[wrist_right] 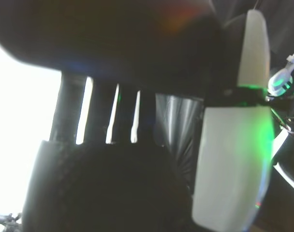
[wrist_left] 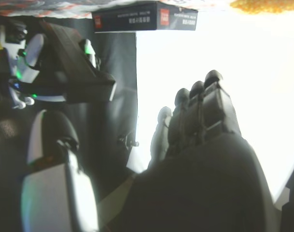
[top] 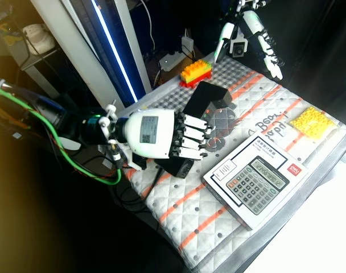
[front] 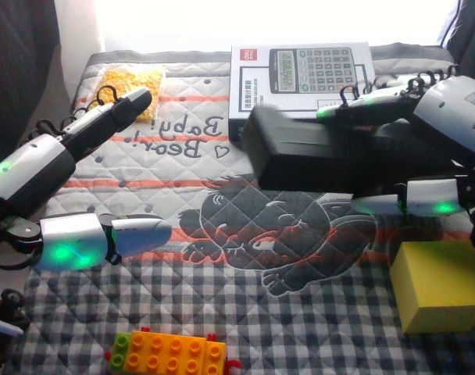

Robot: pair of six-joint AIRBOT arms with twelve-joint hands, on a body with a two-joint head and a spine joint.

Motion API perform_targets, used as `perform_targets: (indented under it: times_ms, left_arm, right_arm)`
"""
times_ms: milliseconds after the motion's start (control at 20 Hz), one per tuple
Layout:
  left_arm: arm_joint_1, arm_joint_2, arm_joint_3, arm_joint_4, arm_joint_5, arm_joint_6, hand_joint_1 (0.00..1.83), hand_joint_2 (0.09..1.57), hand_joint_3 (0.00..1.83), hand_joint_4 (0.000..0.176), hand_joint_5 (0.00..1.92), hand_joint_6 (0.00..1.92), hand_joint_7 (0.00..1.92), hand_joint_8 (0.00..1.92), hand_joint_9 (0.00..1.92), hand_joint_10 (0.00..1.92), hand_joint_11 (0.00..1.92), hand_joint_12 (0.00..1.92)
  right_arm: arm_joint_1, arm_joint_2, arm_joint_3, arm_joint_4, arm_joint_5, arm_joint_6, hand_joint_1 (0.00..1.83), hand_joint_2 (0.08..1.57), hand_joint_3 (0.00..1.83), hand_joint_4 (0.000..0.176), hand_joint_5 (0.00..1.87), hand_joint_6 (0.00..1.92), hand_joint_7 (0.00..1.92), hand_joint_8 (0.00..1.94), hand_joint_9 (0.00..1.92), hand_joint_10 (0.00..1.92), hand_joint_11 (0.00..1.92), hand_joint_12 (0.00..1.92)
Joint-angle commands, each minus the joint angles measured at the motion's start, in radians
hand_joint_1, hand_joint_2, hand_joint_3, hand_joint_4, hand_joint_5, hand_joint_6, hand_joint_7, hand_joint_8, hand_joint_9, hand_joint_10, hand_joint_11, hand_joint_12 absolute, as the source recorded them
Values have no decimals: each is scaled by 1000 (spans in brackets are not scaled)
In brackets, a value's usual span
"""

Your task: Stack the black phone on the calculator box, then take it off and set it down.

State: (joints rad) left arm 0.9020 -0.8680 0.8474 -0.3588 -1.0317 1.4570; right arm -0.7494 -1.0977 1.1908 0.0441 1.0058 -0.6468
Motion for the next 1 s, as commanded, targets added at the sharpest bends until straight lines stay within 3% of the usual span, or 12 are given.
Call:
perform_targets:
  times_ms: [0, 100, 150, 200, 300, 450, 500, 550, 650, 700, 850, 950]
  left_arm:
    - [-5, 3, 3, 15, -118, -10, 840, 925, 0, 118, 60, 8, 84, 5, 27, 8, 0, 0]
    - [-5, 3, 4, 15, -117, -10, 833, 926, 0, 132, 64, 7, 92, 7, 34, 9, 0, 0]
    - [-5, 3, 4, 15, -117, -10, 824, 933, 2, 117, 67, 7, 83, 2, 30, 6, 0, 0]
    - [-5, 3, 4, 15, -117, -10, 812, 943, 6, 114, 52, 1, 61, 0, 22, 2, 0, 0]
    - [-5, 4, 5, 15, -118, -10, 774, 948, 7, 124, 39, 0, 60, 2, 33, 6, 0, 0]
    - [-4, 12, 6, 16, -132, -10, 779, 928, 0, 104, 65, 9, 72, 4, 53, 10, 31, 16]
    - [-4, 17, 4, 20, -142, -11, 738, 926, 0, 106, 59, 5, 71, 2, 53, 9, 5, 6]
    - [-3, 27, -1, 29, -166, -20, 718, 912, 0, 124, 48, 0, 40, 0, 30, 1, 0, 0]
    - [3, 36, 4, 52, -193, -91, 724, 890, 0, 143, 35, 0, 28, 0, 3, 0, 0, 0]
    - [10, 38, 13, 67, -211, -154, 721, 859, 0, 169, 28, 0, 5, 0, 0, 0, 0, 0]
    - [38, 44, 41, 96, -294, -349, 738, 869, 0, 176, 0, 0, 8, 3, 0, 0, 0, 0]
    - [76, 50, 49, 96, -388, -458, 663, 897, 3, 176, 0, 0, 45, 13, 43, 14, 25, 12]
  right_arm:
    - [4, 12, 3, 3, 143, 16, 785, 929, 0, 73, 260, 1, 356, 0, 372, 0, 85, 629]
    - [-3, 18, 0, 0, 143, 23, 712, 870, 0, 118, 68, 3, 168, 6, 177, 4, 2, 303]
    - [-4, 22, -2, -4, 143, 26, 693, 849, 0, 121, 37, 2, 129, 4, 129, 4, 0, 206]
    - [-6, 25, -5, -7, 146, 27, 668, 841, 0, 146, 7, 0, 92, 3, 92, 3, 0, 129]
    - [-14, 38, -15, -8, 169, 31, 660, 824, 0, 167, 0, 0, 80, 0, 80, 4, 3, 81]
    - [-41, 72, -35, 10, 237, 32, 655, 877, 15, 145, 1, 0, 65, 2, 111, 12, 54, 107]
    - [-61, 85, -44, 26, 267, 32, 674, 898, 20, 112, 0, 0, 77, 6, 93, 3, 42, 104]
    - [-97, 109, -58, 60, 319, 32, 690, 900, 16, 117, 0, 0, 90, 10, 87, 0, 20, 97]
    - [-160, 138, -80, 112, 397, 32, 685, 915, 12, 170, 0, 0, 89, 5, 38, 2, 0, 3]
    - [-202, 159, -96, 143, 447, 32, 699, 926, 14, 175, 10, 4, 86, 3, 35, 1, 0, 0]
    - [-323, 208, -146, 242, 603, 32, 766, 961, 16, 149, 40, 9, 112, 9, 80, 16, 8, 3]
    - [-429, 235, -176, 311, 712, 32, 686, 955, 4, 153, 63, 5, 148, 4, 143, 11, 62, 28]
